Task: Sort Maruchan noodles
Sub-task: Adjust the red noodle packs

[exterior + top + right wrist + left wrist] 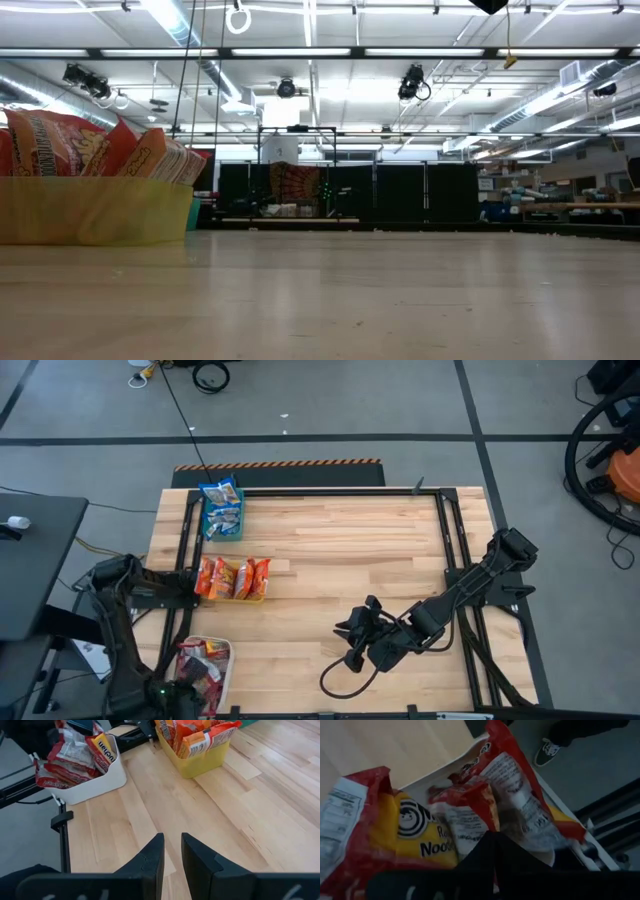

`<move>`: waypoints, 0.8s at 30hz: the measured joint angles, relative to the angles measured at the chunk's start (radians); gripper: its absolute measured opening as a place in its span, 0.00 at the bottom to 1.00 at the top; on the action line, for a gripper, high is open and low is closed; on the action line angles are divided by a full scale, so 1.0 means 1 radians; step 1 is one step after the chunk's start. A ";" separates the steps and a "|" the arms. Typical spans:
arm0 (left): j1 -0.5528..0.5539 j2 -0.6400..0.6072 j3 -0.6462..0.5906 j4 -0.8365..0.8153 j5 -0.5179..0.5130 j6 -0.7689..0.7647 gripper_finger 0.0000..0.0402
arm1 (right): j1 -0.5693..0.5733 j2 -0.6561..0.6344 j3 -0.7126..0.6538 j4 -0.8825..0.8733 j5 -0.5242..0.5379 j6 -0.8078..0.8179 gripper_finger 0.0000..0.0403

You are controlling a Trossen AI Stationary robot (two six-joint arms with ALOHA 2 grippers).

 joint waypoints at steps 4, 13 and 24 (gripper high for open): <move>0.000 -0.003 0.054 -0.087 -0.008 0.025 0.01 | -0.003 0.000 0.000 0.000 0.000 0.002 0.18; 0.037 -0.006 0.142 -0.227 0.042 0.029 0.00 | -0.004 0.000 0.000 0.008 -0.003 0.003 0.18; 0.077 -0.011 0.262 -0.185 0.068 0.010 0.00 | -0.004 0.000 0.000 0.009 -0.003 -0.002 0.18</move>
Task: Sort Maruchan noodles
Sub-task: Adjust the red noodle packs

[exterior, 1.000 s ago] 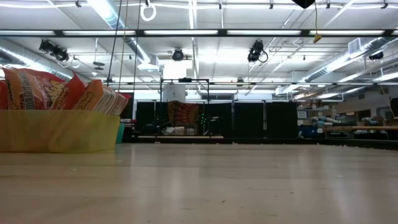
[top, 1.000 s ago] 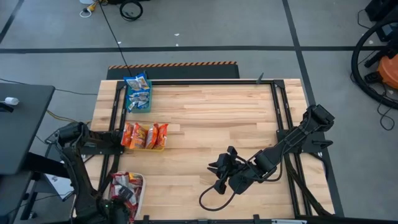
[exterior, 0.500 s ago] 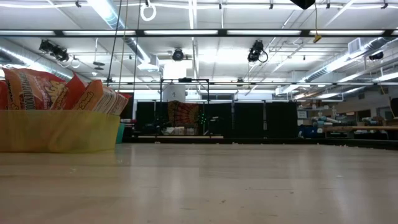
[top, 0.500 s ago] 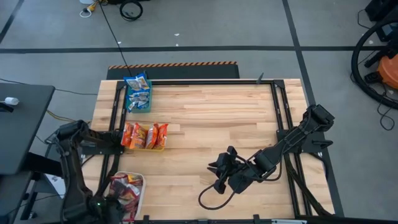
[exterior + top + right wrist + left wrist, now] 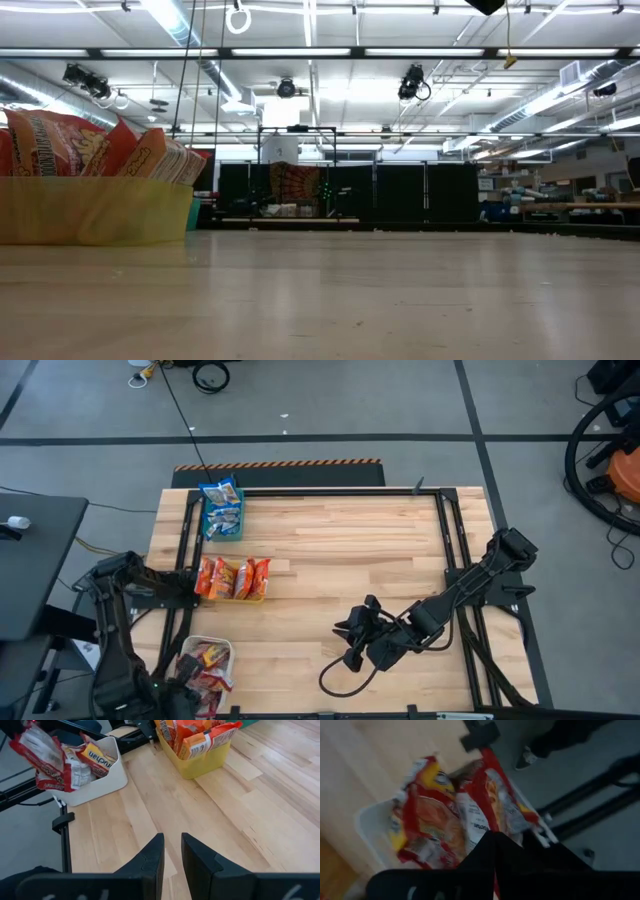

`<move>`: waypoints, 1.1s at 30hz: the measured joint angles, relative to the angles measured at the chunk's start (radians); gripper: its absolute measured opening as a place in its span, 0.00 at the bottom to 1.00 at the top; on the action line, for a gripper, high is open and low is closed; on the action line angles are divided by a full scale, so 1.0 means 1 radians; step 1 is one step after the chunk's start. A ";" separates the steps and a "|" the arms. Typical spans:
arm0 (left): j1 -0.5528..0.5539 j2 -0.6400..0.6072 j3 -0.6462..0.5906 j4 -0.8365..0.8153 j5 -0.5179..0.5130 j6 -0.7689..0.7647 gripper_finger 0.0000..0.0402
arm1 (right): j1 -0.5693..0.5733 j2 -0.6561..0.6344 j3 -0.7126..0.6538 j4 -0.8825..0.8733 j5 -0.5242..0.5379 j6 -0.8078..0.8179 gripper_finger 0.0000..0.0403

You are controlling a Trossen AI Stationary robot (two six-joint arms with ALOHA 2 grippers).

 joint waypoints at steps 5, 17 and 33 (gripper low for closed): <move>0.000 0.000 -0.068 0.030 -0.034 -0.045 0.01 | 0.002 0.000 0.000 -0.001 0.003 -0.009 0.18; 0.064 -0.008 -0.186 0.091 0.105 -0.240 0.17 | 0.007 0.000 0.000 -0.001 0.003 -0.047 0.18; 0.208 -0.053 -0.272 0.163 0.024 -0.179 0.31 | 0.021 0.000 0.000 -0.004 0.000 -0.077 0.18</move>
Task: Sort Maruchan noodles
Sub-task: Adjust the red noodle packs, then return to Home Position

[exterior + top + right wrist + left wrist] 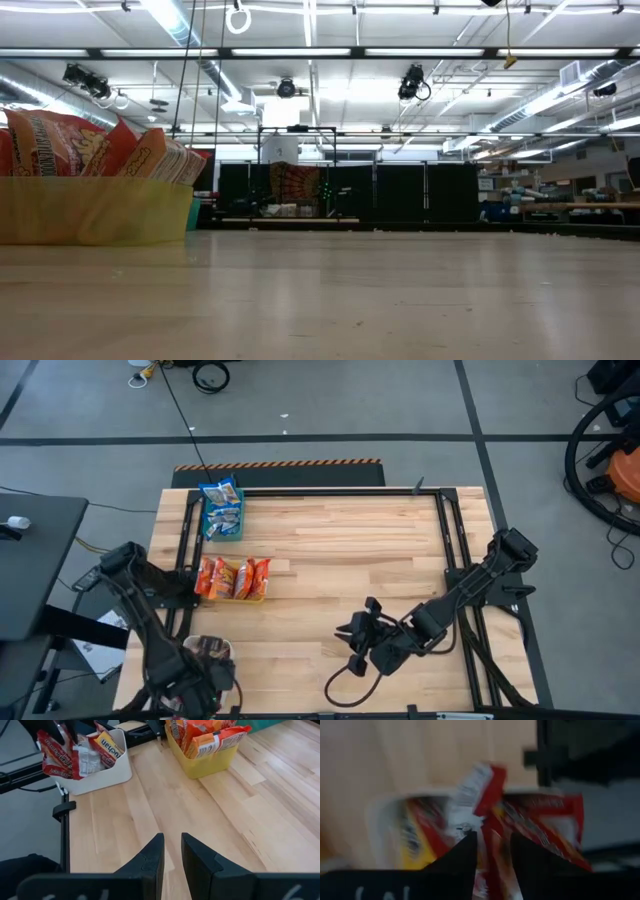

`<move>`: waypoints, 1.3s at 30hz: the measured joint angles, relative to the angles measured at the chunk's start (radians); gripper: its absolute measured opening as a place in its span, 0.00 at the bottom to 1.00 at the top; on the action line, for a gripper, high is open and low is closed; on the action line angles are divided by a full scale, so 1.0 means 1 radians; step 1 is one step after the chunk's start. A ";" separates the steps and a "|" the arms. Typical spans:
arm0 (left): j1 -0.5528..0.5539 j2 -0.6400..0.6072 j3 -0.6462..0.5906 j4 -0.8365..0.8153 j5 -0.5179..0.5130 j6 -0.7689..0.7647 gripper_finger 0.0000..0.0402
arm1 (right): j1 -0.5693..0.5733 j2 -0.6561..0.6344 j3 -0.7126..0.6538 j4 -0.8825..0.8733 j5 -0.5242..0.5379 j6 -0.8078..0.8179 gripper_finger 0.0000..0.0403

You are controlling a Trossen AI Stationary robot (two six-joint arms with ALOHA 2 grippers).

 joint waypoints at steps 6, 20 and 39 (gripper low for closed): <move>-0.036 0.000 -0.075 -0.103 0.118 -0.079 0.26 | 0.003 0.000 0.000 -0.007 0.000 -0.016 0.18; -0.137 -0.001 -0.175 -0.035 0.068 -0.184 0.03 | 0.003 0.000 0.000 -0.008 0.000 -0.016 0.18; 0.144 -0.312 -0.123 0.066 -0.261 0.092 0.41 | -0.154 -0.002 -0.167 0.244 -0.133 -0.374 0.15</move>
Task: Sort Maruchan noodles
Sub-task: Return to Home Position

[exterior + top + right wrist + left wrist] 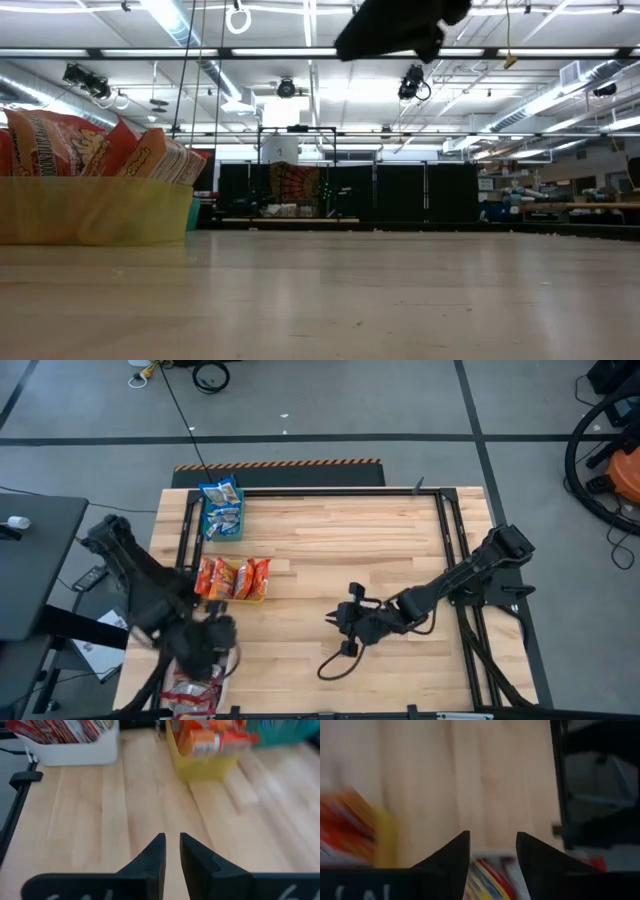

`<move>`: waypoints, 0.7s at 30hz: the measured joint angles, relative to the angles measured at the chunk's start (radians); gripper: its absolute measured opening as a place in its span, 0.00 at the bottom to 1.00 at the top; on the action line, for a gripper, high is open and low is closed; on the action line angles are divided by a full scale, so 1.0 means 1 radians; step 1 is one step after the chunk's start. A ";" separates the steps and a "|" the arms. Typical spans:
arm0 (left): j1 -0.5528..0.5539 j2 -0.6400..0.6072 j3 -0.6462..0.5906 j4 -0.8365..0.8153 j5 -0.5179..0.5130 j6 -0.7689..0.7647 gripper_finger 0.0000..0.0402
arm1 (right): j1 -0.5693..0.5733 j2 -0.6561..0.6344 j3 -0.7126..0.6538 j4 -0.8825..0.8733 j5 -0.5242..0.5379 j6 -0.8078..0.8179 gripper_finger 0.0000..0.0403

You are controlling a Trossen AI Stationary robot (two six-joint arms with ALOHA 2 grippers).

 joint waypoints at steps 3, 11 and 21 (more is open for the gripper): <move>0.144 -0.022 0.000 0.056 -0.023 0.192 0.41 | -0.044 -0.002 -0.041 0.114 -0.028 -0.147 0.12; 0.512 -0.129 -0.155 0.327 -0.028 0.574 0.35 | -0.145 -0.093 -0.180 0.299 -0.070 -0.359 0.02; 0.759 -0.419 -0.477 0.763 0.029 0.792 0.29 | -0.182 -0.521 -0.593 0.485 -0.098 -0.329 0.02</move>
